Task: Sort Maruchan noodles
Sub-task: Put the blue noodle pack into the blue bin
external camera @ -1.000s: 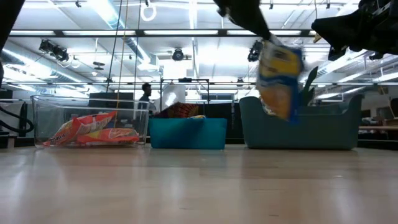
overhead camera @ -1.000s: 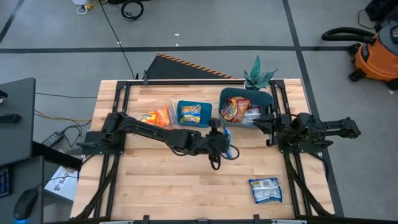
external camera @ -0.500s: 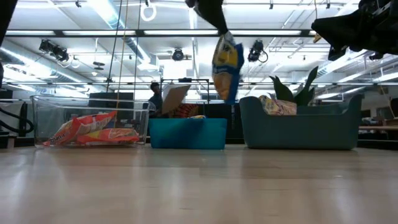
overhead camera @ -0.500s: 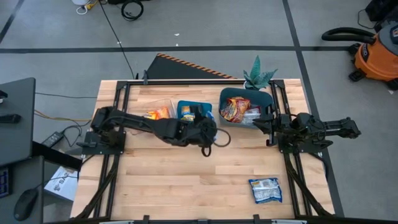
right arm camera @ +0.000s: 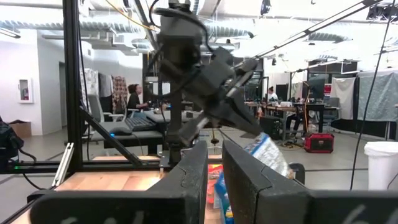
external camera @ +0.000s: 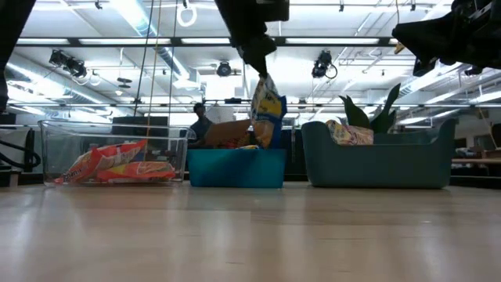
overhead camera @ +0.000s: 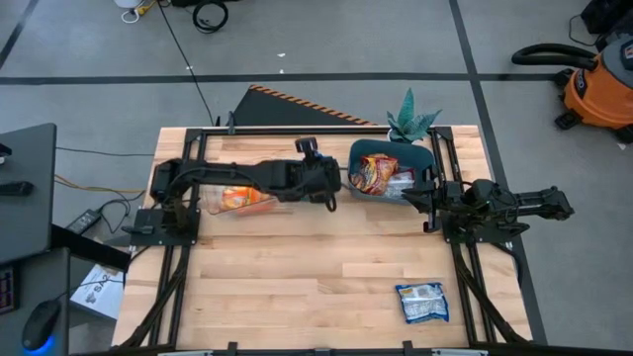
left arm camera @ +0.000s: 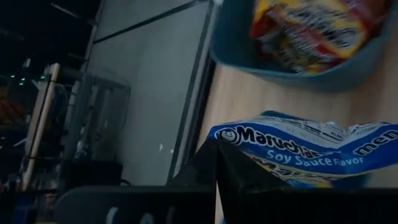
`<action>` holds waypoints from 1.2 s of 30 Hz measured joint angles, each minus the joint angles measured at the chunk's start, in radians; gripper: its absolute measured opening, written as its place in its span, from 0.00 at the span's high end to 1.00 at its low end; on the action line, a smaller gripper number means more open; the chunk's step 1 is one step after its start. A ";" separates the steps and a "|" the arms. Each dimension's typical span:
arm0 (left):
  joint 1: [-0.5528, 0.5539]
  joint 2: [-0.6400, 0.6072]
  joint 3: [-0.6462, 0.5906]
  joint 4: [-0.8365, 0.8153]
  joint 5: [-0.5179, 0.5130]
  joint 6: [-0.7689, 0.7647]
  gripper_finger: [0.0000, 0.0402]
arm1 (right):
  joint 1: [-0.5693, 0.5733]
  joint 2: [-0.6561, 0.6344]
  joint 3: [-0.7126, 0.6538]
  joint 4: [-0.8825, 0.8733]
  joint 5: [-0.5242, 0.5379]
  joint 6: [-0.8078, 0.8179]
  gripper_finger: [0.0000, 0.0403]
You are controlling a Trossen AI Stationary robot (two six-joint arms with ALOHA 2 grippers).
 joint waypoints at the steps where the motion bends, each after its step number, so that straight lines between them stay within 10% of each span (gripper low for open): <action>1: 0.011 0.000 0.000 0.002 0.000 0.007 0.99 | 0.000 0.000 0.000 0.000 0.000 0.000 0.86; 27: 0.141 0.150 0.000 -0.165 0.414 -0.041 0.99 | 0.000 0.001 0.000 0.000 0.000 0.000 0.86; 36: 0.122 0.143 0.000 -0.186 0.337 -0.074 0.84 | 0.000 0.000 0.000 0.000 0.001 0.000 0.86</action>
